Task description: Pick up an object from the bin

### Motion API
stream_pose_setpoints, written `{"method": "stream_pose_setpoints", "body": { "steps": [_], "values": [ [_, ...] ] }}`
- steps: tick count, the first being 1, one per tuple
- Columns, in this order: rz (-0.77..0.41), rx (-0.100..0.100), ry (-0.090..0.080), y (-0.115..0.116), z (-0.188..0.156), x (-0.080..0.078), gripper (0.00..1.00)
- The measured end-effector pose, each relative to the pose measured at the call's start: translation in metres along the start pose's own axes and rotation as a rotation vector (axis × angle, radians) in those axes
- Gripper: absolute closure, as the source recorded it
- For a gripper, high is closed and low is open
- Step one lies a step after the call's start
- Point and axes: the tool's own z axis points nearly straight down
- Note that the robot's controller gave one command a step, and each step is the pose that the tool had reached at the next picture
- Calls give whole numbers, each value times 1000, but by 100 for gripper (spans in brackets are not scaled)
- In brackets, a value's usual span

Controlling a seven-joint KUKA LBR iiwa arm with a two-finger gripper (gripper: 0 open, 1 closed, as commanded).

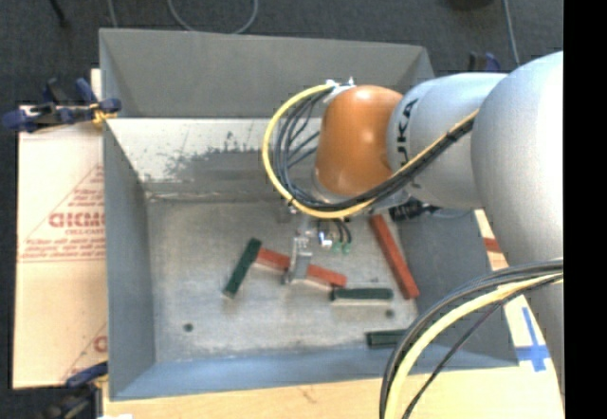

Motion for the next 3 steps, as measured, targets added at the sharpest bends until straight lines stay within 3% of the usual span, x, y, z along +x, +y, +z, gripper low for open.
{"method": "stream_pose_setpoints", "body": {
  "steps": [1, 2, 3],
  "values": [
    [79, -2, 7, -5, 1, 44, 0],
    [81, -3, 5, -5, 0, 43, 0],
    [84, -4, 4, -4, 0, 43, 100]
  ]
}}
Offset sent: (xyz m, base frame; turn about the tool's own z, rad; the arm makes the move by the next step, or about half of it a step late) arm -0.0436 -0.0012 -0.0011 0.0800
